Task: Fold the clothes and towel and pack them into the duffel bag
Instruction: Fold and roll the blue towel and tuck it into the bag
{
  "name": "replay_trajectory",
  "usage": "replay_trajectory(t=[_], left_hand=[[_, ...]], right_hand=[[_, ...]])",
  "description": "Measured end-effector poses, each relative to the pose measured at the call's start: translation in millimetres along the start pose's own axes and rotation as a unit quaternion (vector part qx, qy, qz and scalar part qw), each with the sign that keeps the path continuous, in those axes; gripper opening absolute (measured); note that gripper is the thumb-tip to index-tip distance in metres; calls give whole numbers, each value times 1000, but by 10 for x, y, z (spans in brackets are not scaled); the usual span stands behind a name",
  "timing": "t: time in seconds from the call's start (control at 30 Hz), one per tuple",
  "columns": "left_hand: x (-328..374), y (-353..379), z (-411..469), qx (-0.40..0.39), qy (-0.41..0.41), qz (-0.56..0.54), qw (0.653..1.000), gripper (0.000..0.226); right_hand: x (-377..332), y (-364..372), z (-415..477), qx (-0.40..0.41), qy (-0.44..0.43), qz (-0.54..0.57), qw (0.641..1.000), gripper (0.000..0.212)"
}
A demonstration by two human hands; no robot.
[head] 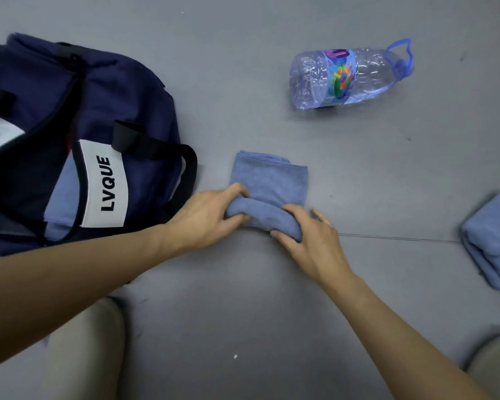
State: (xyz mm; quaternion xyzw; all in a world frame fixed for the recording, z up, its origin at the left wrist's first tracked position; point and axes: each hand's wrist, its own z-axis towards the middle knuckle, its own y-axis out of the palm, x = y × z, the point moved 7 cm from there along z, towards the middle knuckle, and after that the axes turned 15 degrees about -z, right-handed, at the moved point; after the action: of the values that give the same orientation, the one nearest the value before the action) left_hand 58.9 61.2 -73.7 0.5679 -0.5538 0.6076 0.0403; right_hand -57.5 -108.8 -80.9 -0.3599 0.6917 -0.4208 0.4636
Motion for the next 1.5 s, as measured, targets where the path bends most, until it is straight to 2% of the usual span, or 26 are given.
replay_trajectory(t=[0.13,0.27,0.4,0.6,0.73,0.83,1.07,1.2,1.3,1.43,1.5], left_hand=[[-107,23,25,10,-76,-66,995,28],[-143,33,4,36,-114,-100,988,24],[-108,119,28,45,-113,-58,991,32],[-62,122,49,43,-94,-39,994,31],[-59,123,52,9,-102,1,995,30],[-43,137,57,17,-92,43,995,28],[-28,148,102,23,-94,67,993,20],[28,169,50,49,-43,113,991,23],[40,138,67,69,16,165,984,30],[379,201,94,76,237,242,938,23],[424,303,23,52,270,228,934,21]], right_hand=[[103,-19,54,-9,93,99,991,49],[109,-5,76,9,133,122,983,52],[-38,-5,3,70,59,73,993,63],[-150,172,-126,104,-47,-67,991,53],[-87,296,-115,62,-41,-131,989,63],[-68,352,-79,36,-42,-153,987,71],[-134,263,52,65,-62,-169,981,75],[-219,196,-5,95,-57,-182,977,76],[-366,250,-112,139,-115,-205,962,66],[-277,376,-79,117,-105,-209,965,71],[-235,345,3,112,-102,-180,972,69]])
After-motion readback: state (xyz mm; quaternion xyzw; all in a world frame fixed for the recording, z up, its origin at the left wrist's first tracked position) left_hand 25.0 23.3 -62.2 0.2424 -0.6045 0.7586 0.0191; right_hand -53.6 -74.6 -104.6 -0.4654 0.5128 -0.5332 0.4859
